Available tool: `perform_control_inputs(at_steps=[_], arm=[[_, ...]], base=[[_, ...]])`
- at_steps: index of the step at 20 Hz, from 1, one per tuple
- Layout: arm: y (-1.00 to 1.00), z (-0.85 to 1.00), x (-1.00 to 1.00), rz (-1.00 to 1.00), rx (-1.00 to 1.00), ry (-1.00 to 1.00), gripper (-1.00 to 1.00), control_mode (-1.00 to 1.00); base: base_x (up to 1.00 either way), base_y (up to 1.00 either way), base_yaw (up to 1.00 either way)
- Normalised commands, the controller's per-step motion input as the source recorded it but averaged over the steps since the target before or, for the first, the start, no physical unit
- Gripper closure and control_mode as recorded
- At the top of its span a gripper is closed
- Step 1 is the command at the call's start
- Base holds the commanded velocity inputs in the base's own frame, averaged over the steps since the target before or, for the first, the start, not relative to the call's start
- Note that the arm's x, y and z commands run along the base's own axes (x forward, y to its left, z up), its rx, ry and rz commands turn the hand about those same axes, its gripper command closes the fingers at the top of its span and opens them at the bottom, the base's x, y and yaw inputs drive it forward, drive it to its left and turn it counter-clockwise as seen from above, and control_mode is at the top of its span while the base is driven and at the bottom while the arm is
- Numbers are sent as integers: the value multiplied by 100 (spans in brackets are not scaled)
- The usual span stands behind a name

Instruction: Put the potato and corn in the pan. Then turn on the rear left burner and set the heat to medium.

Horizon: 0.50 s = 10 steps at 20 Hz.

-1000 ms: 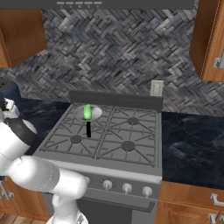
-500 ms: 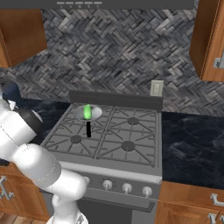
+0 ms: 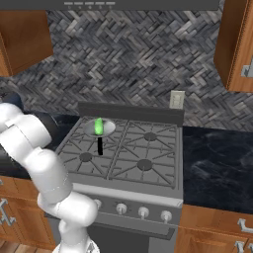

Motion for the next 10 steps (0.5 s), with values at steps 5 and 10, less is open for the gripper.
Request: perform_control_inputs(at_steps=[5, 10], arm=[[27, 0, 28, -3, 0, 0, -100, -100], [5, -2, 21, -5, -2, 0, -100, -100]], base=[[0, 0, 0], [0, 0, 0]])
